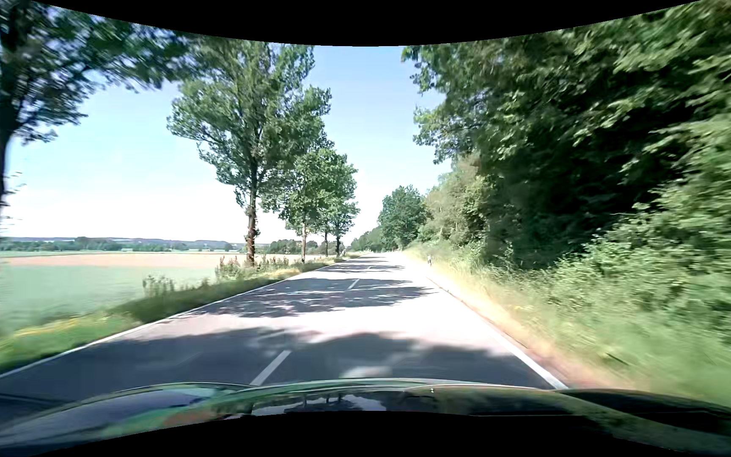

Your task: Follow the waypoints while adhering to traffic rules and regulations

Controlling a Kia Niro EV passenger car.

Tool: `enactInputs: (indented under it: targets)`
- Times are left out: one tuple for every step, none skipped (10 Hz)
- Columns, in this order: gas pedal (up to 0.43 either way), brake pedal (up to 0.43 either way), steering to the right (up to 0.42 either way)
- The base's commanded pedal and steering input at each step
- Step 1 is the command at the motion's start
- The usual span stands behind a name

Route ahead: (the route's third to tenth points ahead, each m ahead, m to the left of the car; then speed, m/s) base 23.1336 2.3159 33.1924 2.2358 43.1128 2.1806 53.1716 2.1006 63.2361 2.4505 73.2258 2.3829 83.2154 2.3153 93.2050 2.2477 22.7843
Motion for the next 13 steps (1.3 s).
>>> enactInputs:
  targets:
    - [0.260, 0.000, 0.001]
    - [0.268, 0.000, 0.001]
    - [0.268, 0.000, 0.001]
    - [0.280, 0.000, 0.001]
    - [0.280, 0.000, 0.001]
    - [0.280, 0.000, 0.001]
    - [0.268, 0.000, 0.001]
    - [0.240, 0.000, 0.001]
    - [0.228, 0.000, 0.001]
    - [0.228, 0.000, 0.001]
    - [0.228, 0.000, 0.000]
    - [0.228, 0.000, 0.001]
    - [0.228, 0.000, 0.000]
